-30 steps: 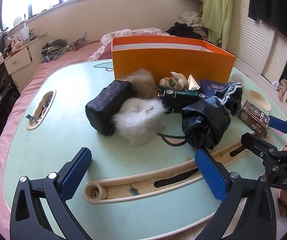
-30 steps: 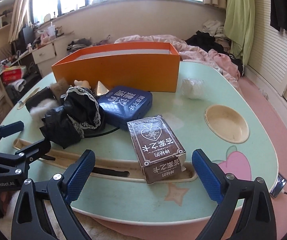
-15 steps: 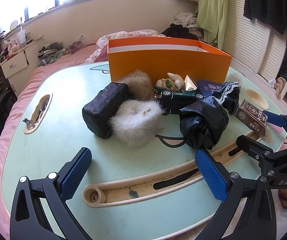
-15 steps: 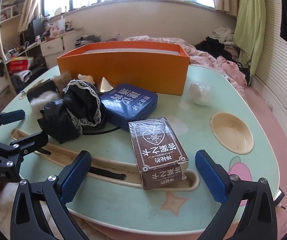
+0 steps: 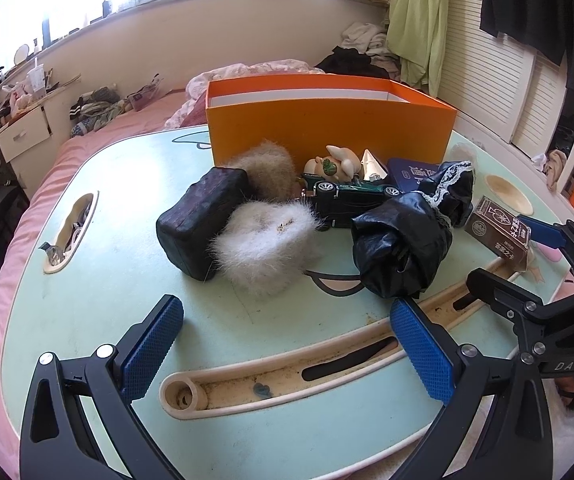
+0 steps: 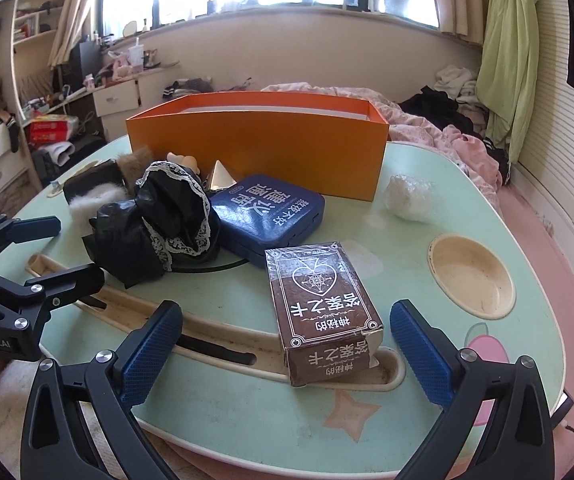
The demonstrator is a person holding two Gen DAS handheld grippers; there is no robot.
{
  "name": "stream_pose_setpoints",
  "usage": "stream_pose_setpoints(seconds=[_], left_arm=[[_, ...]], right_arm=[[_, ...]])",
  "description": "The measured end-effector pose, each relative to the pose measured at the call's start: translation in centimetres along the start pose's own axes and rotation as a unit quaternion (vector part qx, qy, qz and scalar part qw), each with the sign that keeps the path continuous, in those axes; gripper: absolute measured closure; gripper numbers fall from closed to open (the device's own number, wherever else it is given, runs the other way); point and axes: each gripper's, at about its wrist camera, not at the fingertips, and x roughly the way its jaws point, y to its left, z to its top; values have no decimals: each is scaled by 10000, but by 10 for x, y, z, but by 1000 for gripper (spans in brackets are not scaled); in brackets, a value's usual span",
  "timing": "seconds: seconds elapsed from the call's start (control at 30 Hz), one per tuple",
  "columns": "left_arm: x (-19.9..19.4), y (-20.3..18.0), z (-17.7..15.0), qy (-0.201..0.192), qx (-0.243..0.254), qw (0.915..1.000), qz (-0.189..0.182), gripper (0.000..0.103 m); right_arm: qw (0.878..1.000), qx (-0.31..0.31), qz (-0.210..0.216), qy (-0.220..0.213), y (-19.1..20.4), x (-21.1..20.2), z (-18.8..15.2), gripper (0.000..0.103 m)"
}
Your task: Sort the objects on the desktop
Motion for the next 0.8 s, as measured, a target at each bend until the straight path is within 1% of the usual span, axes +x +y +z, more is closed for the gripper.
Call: stream_pose_setpoints(seconds=[0.4,0.63,0.73,0.8], left_arm=[[-1,-1,0,-3,26,10000,-17,0],[-2,-8,-2,-3,231,9997,-62,0],[-4,-4,-2,-14,284,9992,-268,0],[-6,-1,-6,-111,316,9987,-379,0]], right_arm=[[10000,-14,32,-58,-1,0,0,0],[10000,-10,43,-58,0,0,0,0],[10000,-17,41,-64,0,0,0,0],[10000,-9,51,-63,-1,0,0,0]])
